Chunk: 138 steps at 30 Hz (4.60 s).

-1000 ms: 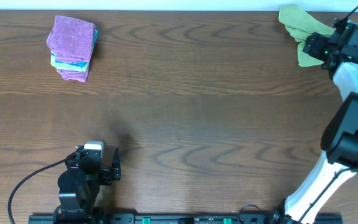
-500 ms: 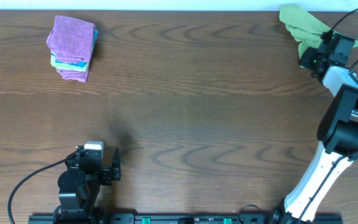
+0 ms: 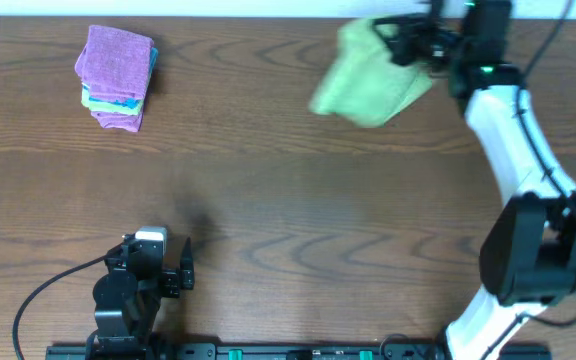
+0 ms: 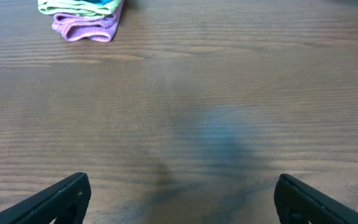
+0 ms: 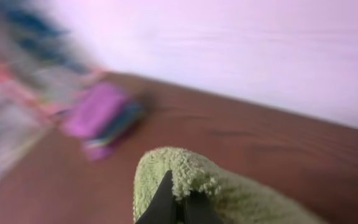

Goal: Fold the cloth
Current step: 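Lift the green cloth and carry it left toward table center, then swing the cloth up and lay it flat at table center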

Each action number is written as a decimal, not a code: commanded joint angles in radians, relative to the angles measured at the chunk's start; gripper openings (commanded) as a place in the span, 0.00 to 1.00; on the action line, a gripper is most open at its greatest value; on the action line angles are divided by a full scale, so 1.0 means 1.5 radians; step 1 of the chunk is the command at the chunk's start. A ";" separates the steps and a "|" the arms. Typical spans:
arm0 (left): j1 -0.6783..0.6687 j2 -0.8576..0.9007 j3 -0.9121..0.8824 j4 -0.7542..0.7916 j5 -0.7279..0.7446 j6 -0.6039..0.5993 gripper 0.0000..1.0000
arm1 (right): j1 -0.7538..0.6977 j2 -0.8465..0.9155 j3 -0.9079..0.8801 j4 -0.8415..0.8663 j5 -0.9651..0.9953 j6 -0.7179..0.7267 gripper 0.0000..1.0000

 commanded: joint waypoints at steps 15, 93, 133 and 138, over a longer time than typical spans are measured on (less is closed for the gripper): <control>0.004 -0.004 -0.005 0.000 -0.002 0.007 0.95 | -0.125 -0.100 0.003 -0.446 0.267 -0.028 0.99; 0.004 -0.004 -0.005 0.000 -0.002 0.007 0.96 | 0.356 0.003 0.106 -0.379 0.134 0.004 0.02; 0.004 -0.004 -0.005 0.000 -0.002 0.007 0.95 | 0.406 0.041 0.427 -0.868 0.503 -0.159 0.99; 0.004 -0.004 -0.005 0.000 -0.002 0.007 0.95 | 0.394 0.043 0.423 -0.896 0.581 -0.157 0.99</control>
